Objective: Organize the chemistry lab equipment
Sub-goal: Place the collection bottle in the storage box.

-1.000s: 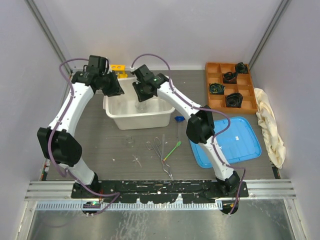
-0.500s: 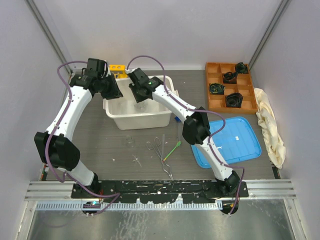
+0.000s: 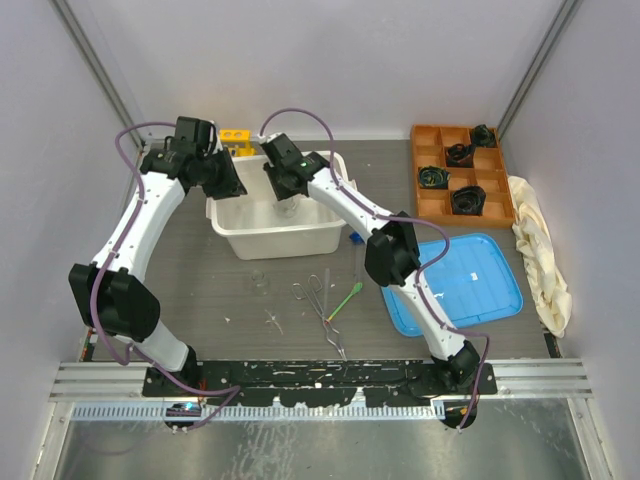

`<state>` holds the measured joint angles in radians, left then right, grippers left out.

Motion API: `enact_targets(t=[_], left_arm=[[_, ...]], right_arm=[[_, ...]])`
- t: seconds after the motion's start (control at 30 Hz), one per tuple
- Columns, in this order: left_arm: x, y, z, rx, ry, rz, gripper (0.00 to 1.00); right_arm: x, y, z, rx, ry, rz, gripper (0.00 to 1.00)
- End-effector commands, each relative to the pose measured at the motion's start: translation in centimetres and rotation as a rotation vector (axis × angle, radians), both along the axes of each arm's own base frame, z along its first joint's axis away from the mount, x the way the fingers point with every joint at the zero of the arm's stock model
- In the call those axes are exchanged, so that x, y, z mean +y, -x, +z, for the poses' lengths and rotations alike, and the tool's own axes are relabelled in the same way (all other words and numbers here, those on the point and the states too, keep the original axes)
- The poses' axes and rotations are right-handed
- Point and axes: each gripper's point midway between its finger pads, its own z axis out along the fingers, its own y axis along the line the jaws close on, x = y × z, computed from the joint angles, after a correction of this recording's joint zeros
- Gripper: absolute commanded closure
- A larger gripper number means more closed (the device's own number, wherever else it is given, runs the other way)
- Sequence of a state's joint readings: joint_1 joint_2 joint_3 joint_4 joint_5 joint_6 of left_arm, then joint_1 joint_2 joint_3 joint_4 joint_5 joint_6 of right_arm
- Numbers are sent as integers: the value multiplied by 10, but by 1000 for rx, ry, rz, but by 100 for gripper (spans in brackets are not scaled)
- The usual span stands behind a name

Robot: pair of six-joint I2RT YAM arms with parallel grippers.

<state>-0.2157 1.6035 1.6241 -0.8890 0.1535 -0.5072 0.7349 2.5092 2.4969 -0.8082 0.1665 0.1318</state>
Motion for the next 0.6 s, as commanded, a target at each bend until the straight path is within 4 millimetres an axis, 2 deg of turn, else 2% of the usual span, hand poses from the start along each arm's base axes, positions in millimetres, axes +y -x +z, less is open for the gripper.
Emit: enact_targets(t=[0.0,0.2,0.47,0.57], left_arm=[[-2,-2,10,-42,3,-19,76],[-4,-4,7,-32,7,-22,76],[-4,-5,3,-22,8,-23,75],[-5,-5,4,-22,10,-23,73]], right_arm=[[5,-25,43,-112,-99,-30,99],[4,-28,38,-95,-116,-29,97],[5,-26,40,-87,-123,-18,74],[5,-24,46,-89,-133,-17,69]])
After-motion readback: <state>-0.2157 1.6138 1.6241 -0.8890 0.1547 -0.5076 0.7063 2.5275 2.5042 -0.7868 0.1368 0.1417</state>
